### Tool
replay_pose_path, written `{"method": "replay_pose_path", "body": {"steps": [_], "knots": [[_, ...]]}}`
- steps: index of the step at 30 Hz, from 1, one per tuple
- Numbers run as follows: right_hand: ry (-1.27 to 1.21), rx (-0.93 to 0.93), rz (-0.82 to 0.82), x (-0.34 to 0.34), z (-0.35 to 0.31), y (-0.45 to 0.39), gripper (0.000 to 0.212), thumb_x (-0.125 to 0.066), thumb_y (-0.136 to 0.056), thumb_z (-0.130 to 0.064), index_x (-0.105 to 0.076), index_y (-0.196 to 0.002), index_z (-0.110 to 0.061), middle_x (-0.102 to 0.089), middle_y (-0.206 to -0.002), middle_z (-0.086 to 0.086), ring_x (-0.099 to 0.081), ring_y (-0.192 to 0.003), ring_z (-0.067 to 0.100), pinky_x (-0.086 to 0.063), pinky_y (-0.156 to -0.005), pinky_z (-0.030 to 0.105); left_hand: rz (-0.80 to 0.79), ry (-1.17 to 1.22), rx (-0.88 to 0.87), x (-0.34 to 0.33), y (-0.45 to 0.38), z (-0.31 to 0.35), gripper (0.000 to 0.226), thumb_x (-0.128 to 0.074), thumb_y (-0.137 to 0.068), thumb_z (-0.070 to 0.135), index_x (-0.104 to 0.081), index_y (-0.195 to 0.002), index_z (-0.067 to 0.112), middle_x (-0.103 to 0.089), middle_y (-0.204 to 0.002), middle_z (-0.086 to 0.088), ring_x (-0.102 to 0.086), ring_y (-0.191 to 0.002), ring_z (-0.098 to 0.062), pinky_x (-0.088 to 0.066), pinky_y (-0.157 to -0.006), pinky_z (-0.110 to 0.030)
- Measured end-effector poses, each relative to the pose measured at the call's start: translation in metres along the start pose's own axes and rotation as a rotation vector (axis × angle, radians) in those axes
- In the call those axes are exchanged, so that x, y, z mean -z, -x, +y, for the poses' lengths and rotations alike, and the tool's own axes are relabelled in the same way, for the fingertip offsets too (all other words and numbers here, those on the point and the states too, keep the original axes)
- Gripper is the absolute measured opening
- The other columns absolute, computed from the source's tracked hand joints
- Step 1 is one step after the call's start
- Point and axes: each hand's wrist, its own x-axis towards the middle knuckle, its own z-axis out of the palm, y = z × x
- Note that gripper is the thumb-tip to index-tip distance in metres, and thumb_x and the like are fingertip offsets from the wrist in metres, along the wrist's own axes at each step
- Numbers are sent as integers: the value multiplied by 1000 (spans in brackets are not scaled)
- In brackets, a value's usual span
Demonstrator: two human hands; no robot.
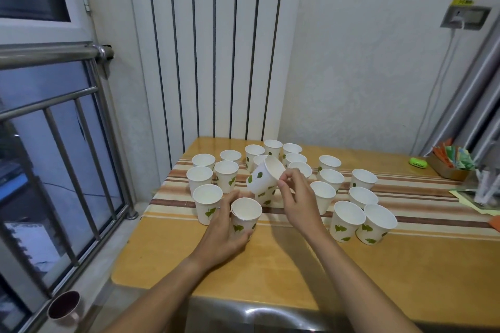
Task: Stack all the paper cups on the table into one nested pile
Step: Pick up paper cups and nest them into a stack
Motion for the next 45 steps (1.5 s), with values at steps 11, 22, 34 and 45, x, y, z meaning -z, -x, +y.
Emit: {"method": "replay_pose_path", "body": {"steps": [11, 22, 34, 45], "knots": [[174, 76, -354, 23, -16, -2, 10, -54, -106, -27, -53, -98, -31, -58, -102, -11, -63, -96, 16, -55, -85, 39, 34, 28, 55, -14, -12, -8, 98, -85, -86, 19, -22, -161, 31, -40, -162, 9, -41, -152, -12, -40, -125, -47], [382, 197, -466, 11, -13, -12, 4, -51, -107, -29, -50, -104, -30, -53, -113, -8, -55, -103, 17, -52, -89, 44, 54, 10, 42, -19, -25, -9, 111, -82, -87, 14, -11, -168, 41, -26, -174, 12, -28, -161, -15, -30, -130, -50], [319, 62, -508, -5, -5, -12, 15, -54, -105, -39, -54, -118, -31, -62, -119, -5, -59, -105, 14, -51, -90, 37, 45, -28, 32, -16, -25, -17, 84, -83, -89, 21, -34, -154, 41, -46, -151, 12, -37, -138, 16, -41, -117, -30], [83, -341, -77, -40, 50, -25, 83, -76, -90, -21, -28, -158, -19, -44, -160, 6, -45, -145, 27, -43, -117, 46, 118, -20, 112, -24, -29, -26, 91, -80, -87, 15, -29, -162, 31, -46, -156, 10, -42, -145, -5, -38, -120, -28]]}}
